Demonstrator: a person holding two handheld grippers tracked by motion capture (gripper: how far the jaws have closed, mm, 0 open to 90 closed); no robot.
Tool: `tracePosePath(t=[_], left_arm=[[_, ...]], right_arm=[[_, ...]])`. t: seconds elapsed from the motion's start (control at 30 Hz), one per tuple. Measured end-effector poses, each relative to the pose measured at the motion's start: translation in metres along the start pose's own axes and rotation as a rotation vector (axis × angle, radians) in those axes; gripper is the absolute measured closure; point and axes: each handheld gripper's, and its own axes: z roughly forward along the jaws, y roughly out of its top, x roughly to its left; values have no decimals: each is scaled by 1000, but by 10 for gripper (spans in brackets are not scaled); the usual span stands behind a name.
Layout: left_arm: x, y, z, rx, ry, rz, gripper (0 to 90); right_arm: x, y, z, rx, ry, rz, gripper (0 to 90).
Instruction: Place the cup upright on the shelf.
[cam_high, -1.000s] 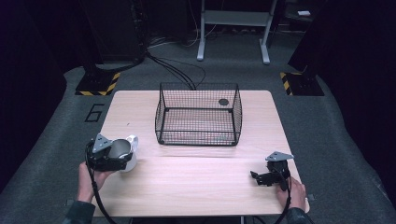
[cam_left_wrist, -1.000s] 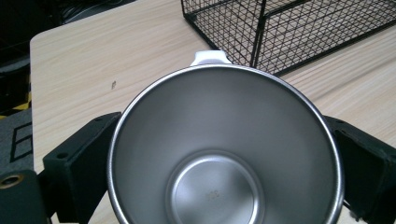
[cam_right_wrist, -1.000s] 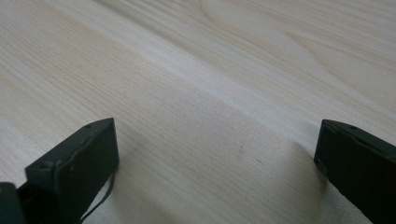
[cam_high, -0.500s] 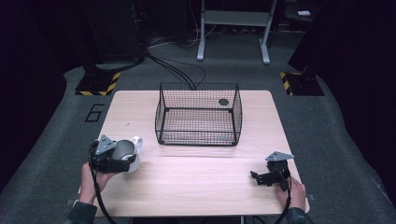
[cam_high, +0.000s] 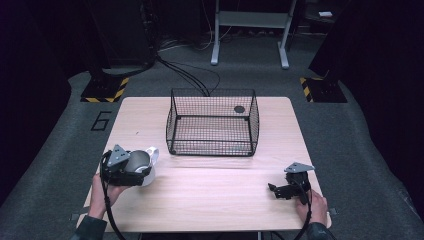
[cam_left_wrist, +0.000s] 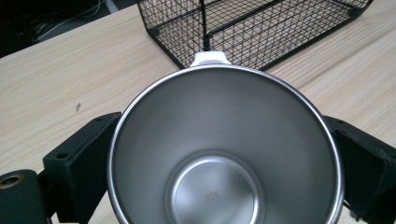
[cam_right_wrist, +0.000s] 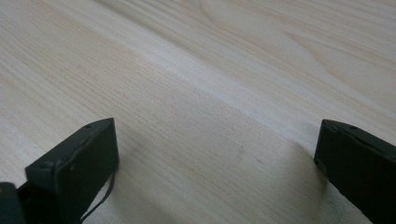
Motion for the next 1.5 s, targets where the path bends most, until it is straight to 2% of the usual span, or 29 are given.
tracePosePath(t=[0.4, 0.7, 1.2, 1.27, 1.47, 1.5], left_arm=[[-12, 8, 4, -3, -46, 30, 61], [-20, 15, 8, -19, -82, 36, 61], [-34, 35, 17, -23, -150, 80, 61], [-35, 37, 18, -25, -156, 95, 61], [-40, 46, 20, -33, -176, 103, 61], [-41, 50, 21, -32, -184, 118, 61]], right_arm=[[0, 0, 0, 0, 0, 1, 0], [0, 0, 0, 10, 2, -3, 0], [0, 0, 0, 10, 3, -4, 0], [0, 0, 0, 10, 3, -4, 0], [0, 0, 0, 10, 3, -4, 0], [0, 0, 0, 10, 3, -4, 0]])
